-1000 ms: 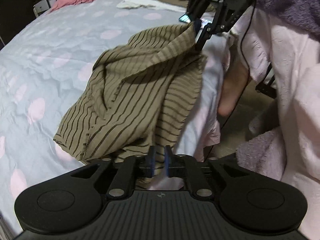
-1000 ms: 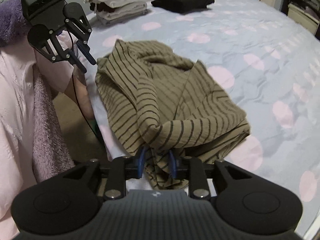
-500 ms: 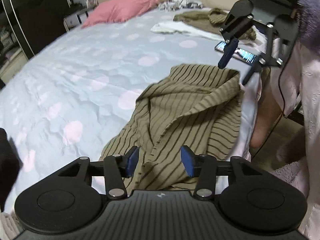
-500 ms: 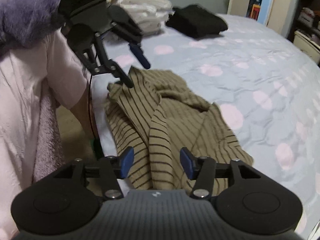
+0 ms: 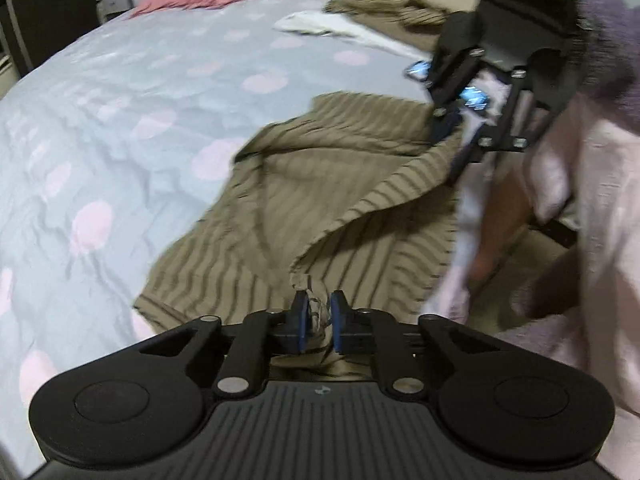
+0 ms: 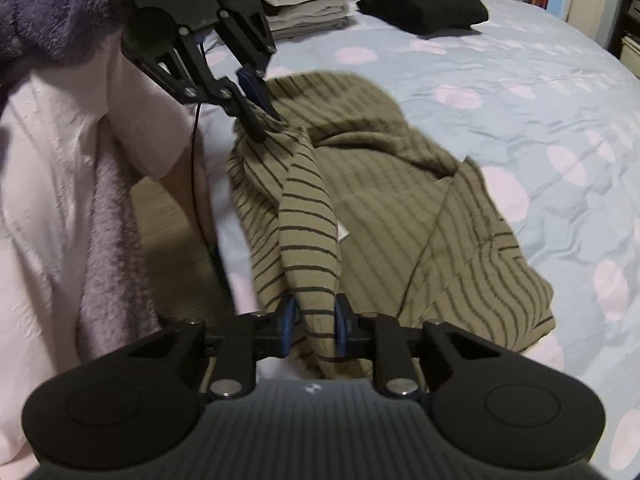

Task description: Fold clothes

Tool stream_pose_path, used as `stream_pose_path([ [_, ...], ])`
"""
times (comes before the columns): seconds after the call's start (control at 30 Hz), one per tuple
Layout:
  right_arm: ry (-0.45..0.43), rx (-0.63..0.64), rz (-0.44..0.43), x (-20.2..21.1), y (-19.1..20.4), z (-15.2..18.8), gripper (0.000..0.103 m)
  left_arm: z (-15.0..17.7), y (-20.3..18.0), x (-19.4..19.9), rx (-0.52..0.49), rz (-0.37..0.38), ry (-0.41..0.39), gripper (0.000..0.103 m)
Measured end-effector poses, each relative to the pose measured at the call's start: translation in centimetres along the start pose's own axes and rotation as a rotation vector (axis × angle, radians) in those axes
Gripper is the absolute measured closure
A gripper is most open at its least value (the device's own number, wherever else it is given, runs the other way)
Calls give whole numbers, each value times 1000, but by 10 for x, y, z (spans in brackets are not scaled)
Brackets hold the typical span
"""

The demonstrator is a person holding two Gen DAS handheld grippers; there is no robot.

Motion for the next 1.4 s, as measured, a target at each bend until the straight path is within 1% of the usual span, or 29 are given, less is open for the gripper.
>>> stream_pose_path([
  [0.03,9,1,-8,0,2,3,78,-1,-6,2,-7,17,1,95],
  [0.13,43,20,-25,-1,10,12,77,6,-26,9,-48,61,38,95],
  [0.17,51,26,-29,-1,13,14,75,11,-32,10,-59,76,58,95],
  [0.2,58,31,-35,0,15,15,73,15,-36,10,-71,79,73,95],
  [0.27,66,41,-44,3,19,16,62,24,-44,8,-103,77,112,95],
  [0.3,65,48,-46,6,21,16,61,27,-47,8,-115,80,128,95],
  [0.37,47,57,-39,13,22,13,61,32,-51,8,-134,79,152,89],
  [0.4,34,58,-33,17,22,10,60,32,-51,10,-139,72,153,88],
  [0.43,23,59,-23,19,21,8,60,31,-52,13,-139,69,150,84],
  [0.47,11,61,-12,21,19,6,60,30,-54,16,-137,78,148,78],
  [0.5,0,63,-1,23,18,4,60,28,-56,19,-136,87,146,75],
  [0.57,-9,75,21,24,17,2,60,22,-59,26,-140,100,118,65],
  [0.63,1,89,35,21,15,1,60,12,-63,33,-144,111,77,64],
  [0.7,20,110,50,17,15,1,60,4,-61,33,-144,99,52,64],
  [0.8,57,146,48,9,16,3,60,-4,-51,22,-182,43,44,64],
  [0.87,90,170,47,4,17,7,60,-5,-44,14,-226,13,66,65],
  [0.93,125,194,50,0,15,13,59,-1,-42,3,-284,5,98,68],
  [1.0,164,221,58,-4,13,21,59,5,-47,-4,-343,33,139,69],
  [1.03,179,230,64,-7,11,25,59,9,-50,-6,-382,35,156,69],
  [1.1,199,240,74,-11,8,32,59,18,-53,-11,-480,14,194,69],
  [1.13,204,240,76,-14,6,35,59,24,-54,-14,-543,-14,208,69],
  [1.2,203,233,73,-14,3,37,59,33,-57,-21,-625,-47,214,71],
  [1.27,188,222,64,-8,3,34,59,36,-62,-23,-687,-60,201,72],
  [1.33,156,198,54,2,3,28,59,37,-70,-24,-739,-53,190,72],
  [1.4,134,185,66,7,-1,24,59,37,-76,-24,-751,-38,185,72],
])
Point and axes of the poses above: each gripper's, at about its wrist camera, not at the fingertips, and x roughly against the way its jaws point, y to its left, z to its underside, the point moved 8 cm from there along -x, roughly the way its jaws point, and after that the axes turned 13 degrees about -y, right-handed, at the moved point
